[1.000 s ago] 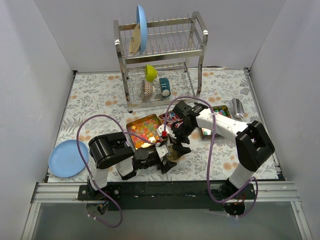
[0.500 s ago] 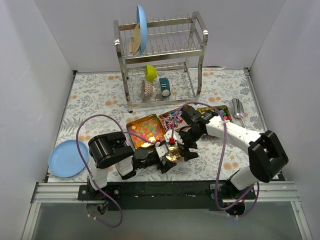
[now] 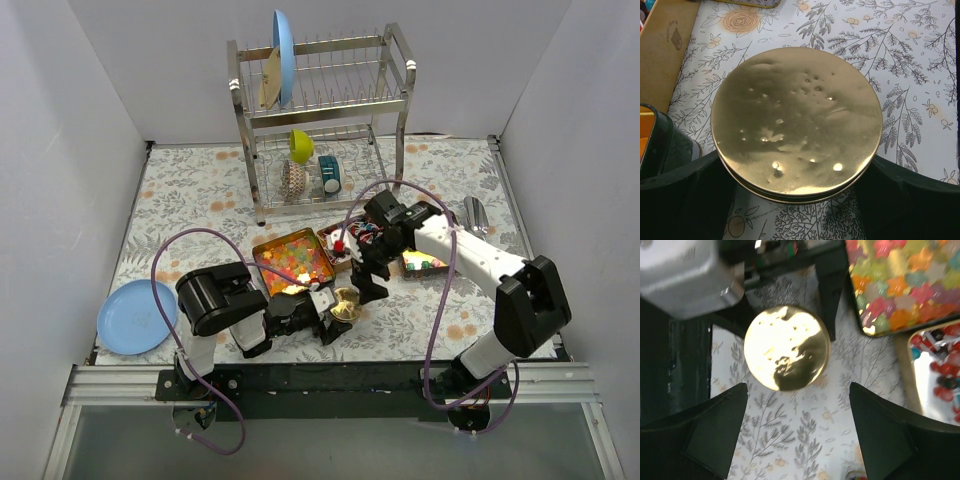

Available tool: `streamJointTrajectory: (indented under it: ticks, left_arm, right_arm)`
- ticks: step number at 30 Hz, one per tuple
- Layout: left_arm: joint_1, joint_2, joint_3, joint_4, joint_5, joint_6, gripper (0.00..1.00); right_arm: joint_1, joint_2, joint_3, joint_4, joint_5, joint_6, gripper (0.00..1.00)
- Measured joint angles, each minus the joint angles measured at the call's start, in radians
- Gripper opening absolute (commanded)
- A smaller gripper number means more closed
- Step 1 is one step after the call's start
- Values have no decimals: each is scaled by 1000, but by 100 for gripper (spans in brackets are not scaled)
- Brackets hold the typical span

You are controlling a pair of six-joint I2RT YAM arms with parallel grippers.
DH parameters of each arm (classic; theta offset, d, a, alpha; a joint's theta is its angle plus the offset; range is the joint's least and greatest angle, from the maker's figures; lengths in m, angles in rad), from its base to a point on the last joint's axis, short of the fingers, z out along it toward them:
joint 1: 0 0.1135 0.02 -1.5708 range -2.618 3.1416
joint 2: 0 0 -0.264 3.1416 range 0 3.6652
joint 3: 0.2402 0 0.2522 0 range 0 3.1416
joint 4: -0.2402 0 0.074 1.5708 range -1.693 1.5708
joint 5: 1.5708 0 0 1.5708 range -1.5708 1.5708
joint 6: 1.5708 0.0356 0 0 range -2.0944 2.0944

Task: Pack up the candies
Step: Screw the bottle lid onto the packing bottle.

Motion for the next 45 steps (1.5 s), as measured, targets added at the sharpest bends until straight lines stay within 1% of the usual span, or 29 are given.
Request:
streamJointTrajectory:
  ticks: [2,5,11,17,26,31,33,36,38,40,45]
  left_arm:
    - [2,-1,0,0,3,0,0]
    - [2,-1,0,0,4,0,0]
    - [3,-2,0,0,3,0,0]
    - [3,-2,0,-1,3,0,0]
    - [1,-2,1,0,9,2,0]
    - [-5,1,2,0,25,6,0]
    - [-5,1,2,0,27,6,0]
    - [-1,2,3,0,18,4,0]
    - [1,3,4,0,17,4,0]
    - [1,4,4,0,17,4,0]
    - [2,4,5,0,18,4,0]
  right_arm:
    - [14,43,59,34,-17,5,89]
    - [48,93,96,56,-32,-12,89]
    - [108,168,97,40,-51,-60,89]
    - [111,170,66,39,-43,-100,89]
    - [99,54,-70,124,8,-127,89]
    - [90,-71,-178,141,61,-127,89]
    - [84,-126,-220,106,82,-122,89]
    - [82,-176,-273,4,81,-102,88]
    - [66,-182,-278,-35,80,-76,89]
    - [45,-181,-271,-26,81,-52,89]
    - [27,-128,-169,70,66,-19,91]
